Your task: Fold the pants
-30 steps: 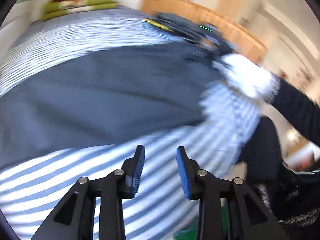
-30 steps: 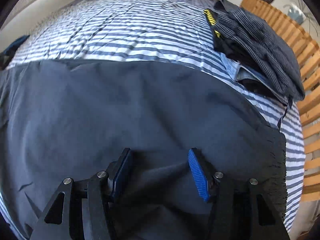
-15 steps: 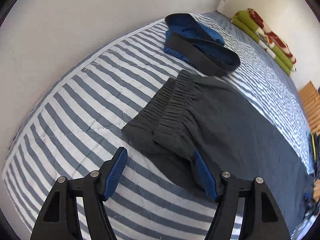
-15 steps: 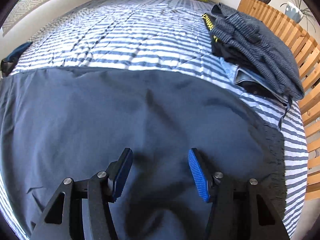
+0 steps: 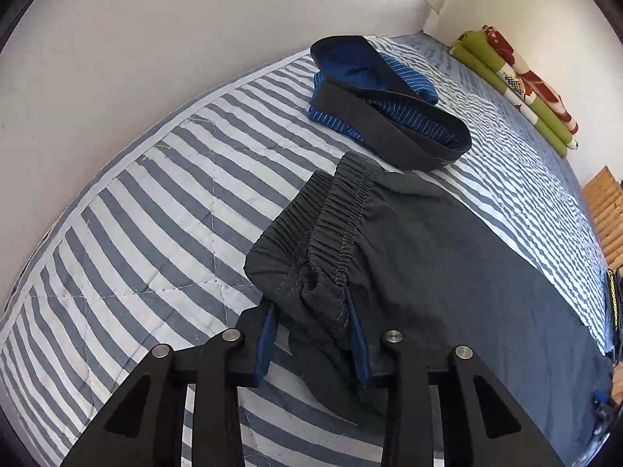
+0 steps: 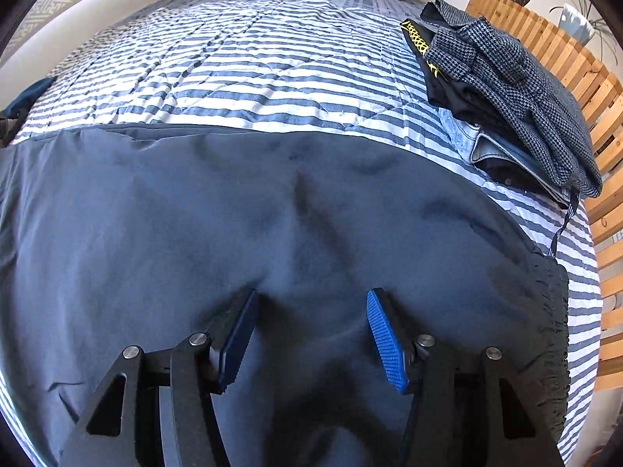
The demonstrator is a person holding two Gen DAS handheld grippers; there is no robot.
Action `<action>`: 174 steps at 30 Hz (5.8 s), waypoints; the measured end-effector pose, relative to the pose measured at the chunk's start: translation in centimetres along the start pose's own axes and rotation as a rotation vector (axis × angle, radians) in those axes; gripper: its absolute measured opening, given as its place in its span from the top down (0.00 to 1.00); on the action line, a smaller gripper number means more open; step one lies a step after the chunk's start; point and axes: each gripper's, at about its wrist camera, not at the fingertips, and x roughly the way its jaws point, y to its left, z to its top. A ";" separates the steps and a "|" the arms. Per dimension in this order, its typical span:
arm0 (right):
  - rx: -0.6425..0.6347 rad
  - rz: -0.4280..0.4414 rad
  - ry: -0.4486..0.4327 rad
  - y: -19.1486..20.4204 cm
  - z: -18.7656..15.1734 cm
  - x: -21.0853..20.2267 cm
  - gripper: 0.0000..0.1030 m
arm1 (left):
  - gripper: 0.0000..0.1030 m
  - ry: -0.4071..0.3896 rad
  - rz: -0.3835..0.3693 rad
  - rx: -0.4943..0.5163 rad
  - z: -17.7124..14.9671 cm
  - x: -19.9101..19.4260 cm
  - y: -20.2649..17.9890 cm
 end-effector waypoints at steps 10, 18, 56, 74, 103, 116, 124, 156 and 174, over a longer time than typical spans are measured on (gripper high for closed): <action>-0.017 -0.020 0.001 0.4 -0.3 -1.3 0.47 | 0.92 -0.134 0.121 -0.014 1.7 -5.0 1.2; -0.046 -0.035 0.001 1.4 0.3 -0.7 0.47 | 0.90 -0.058 0.181 0.021 1.9 -1.7 0.8; -0.191 0.104 -0.057 11.3 5.1 -5.3 0.47 | 0.87 -0.041 0.061 -0.026 0.5 -1.6 3.3; -0.071 0.229 -0.062 12.1 3.3 -7.6 0.47 | 0.93 -0.211 -0.035 0.181 1.7 -11.9 -6.8; 0.229 0.423 0.027 -0.5 -5.9 -6.2 0.45 | 0.93 -0.023 -0.388 0.811 -29.6 -10.0 -45.9; 0.184 0.684 0.075 6.5 -2.5 -5.0 0.44 | 0.87 -0.076 -0.342 0.940 -35.8 -9.1 -45.4; 0.168 0.630 0.038 9.2 0.5 -5.3 0.44 | 0.43 -0.074 -0.457 1.006 -37.6 -12.9 -41.5; 0.168 0.713 0.115 11.3 -0.7 -1.9 0.62 | 0.43 0.093 -0.456 0.968 -33.0 -6.9 -39.2; 0.280 0.540 0.038 -0.4 1.1 -6.5 0.87 | 0.43 -0.121 -0.321 0.762 -25.1 -14.3 -28.2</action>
